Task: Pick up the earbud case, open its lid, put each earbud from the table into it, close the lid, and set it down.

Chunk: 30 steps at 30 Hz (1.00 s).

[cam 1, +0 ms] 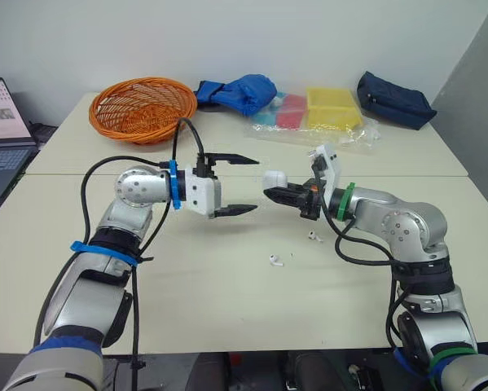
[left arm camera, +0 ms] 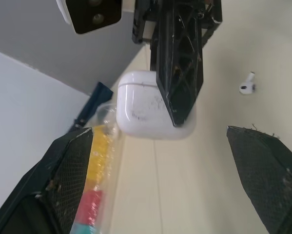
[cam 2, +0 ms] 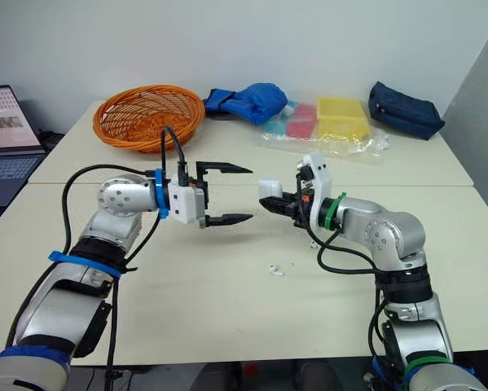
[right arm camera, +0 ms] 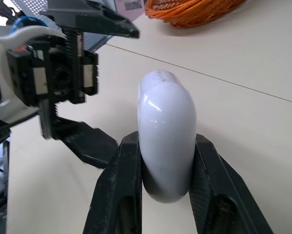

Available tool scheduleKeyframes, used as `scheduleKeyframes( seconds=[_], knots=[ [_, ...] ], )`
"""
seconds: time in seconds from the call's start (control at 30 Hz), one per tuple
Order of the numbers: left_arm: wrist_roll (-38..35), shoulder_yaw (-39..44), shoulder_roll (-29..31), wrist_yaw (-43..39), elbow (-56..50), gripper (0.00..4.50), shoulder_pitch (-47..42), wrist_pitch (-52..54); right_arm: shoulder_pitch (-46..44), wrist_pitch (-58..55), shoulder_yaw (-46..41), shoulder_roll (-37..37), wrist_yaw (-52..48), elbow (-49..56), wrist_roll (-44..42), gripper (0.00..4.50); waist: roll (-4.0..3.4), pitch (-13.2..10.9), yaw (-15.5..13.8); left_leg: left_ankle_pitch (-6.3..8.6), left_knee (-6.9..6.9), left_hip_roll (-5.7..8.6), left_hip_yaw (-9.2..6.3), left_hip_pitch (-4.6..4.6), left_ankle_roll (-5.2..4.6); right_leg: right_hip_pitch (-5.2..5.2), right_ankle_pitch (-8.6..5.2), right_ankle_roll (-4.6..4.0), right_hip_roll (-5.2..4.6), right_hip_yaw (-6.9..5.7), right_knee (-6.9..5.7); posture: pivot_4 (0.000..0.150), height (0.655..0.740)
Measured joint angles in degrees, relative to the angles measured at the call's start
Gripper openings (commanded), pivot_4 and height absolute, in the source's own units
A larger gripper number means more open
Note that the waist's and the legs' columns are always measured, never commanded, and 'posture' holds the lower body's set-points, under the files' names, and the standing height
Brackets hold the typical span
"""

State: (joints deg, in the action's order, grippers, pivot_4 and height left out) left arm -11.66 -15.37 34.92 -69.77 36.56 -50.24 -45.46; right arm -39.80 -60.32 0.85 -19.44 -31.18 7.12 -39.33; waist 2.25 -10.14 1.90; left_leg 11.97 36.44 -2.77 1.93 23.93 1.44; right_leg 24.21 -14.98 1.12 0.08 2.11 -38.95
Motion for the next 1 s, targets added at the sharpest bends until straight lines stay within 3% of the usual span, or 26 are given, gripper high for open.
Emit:
scheduleKeyframes(
  seconds=[0.07,0.17,0.23,0.4,0.63,0.73,0.9,1.0],
  knots=[
    [-2.2,-0.1,0.4,-4.8,-2.0,4.48,-0.4,6.1,0.0,1.5,1.5,-1.3,-0.7,0.1,1.7,0.85,0.00,0.0,0.0,0.00,0.01,0.01,0.01,0.01,0.00,0.00,-0.01,0.02,0.00,0.01,0.00,0.150,0.7400],
    [-3.1,-2.6,4.0,-12.7,-4.8,4.48,-7.1,32.1,0.0,8.3,10.1,-7.3,-3.0,0.5,10.7,0.85,-0.01,0.0,0.1,0.01,0.34,0.00,-0.13,0.32,-0.01,0.13,-0.05,0.09,0.11,-0.11,-0.03,0.150,0.7400],
    [-2.4,-3.0,5.4,-16.0,-6.2,4.48,-11.4,42.1,0.0,11.7,14.1,-8.3,-4.2,0.5,14.7,0.85,-0.03,0.0,0.1,0.02,0.34,0.03,-0.10,0.32,-0.02,0.13,-0.05,0.09,0.23,-0.08,-0.02,0.150,0.7400],
    [2.0,-5.7,3.9,-19.7,-7.5,4.48,-14.5,47.6,-0.1,18.2,21.0,-9.0,-6.7,0.5,22.0,0.85,-0.04,0.0,0.0,0.02,0.36,-0.01,-0.10,0.34,-0.04,0.17,-0.05,0.08,0.28,-0.05,-0.01,0.150,0.7400],
    [5.8,-5.8,1.1,-21.1,-6.3,4.48,-16.7,48.3,-0.1,20.5,22.1,-6.9,-7.6,0.5,26.0,0.85,-0.04,0.0,0.0,0.02,0.43,-0.04,-0.15,0.46,-0.04,0.24,-0.05,0.07,0.30,0.01,-0.02,0.150,0.7400],
    [7.2,-5.7,-0.2,-20.8,-6.3,3.91,-16.1,48.1,-0.3,20.0,21.9,-6.4,-7.6,0.7,26.8,0.85,-0.04,0.0,-0.1,0.02,0.46,-0.04,-0.15,0.47,-0.04,0.24,-0.05,0.07,0.29,0.01,-0.03,0.150,0.7400],
    [8.1,-6.7,-0.7,-21.3,-6.6,2.33,-14.3,48.0,-0.3,18.6,21.7,-5.8,-7.7,2.6,26.9,0.85,-0.04,0.0,0.0,0.02,0.47,-0.05,-0.17,0.47,-0.04,0.24,-0.04,0.06,0.30,0.04,-0.04,0.150,0.7400],
    [8.7,-6.7,-0.7,-21.2,-6.6,2.33,-14.1,49.0,-0.3,18.1,21.7,-5.7,-7.9,3.0,26.9,0.85,-0.04,0.0,-0.1,0.02,0.48,-0.05,-0.18,0.48,-0.04,0.24,-0.04,0.06,0.29,0.04,-0.05,0.150,0.7400]
  ],
)
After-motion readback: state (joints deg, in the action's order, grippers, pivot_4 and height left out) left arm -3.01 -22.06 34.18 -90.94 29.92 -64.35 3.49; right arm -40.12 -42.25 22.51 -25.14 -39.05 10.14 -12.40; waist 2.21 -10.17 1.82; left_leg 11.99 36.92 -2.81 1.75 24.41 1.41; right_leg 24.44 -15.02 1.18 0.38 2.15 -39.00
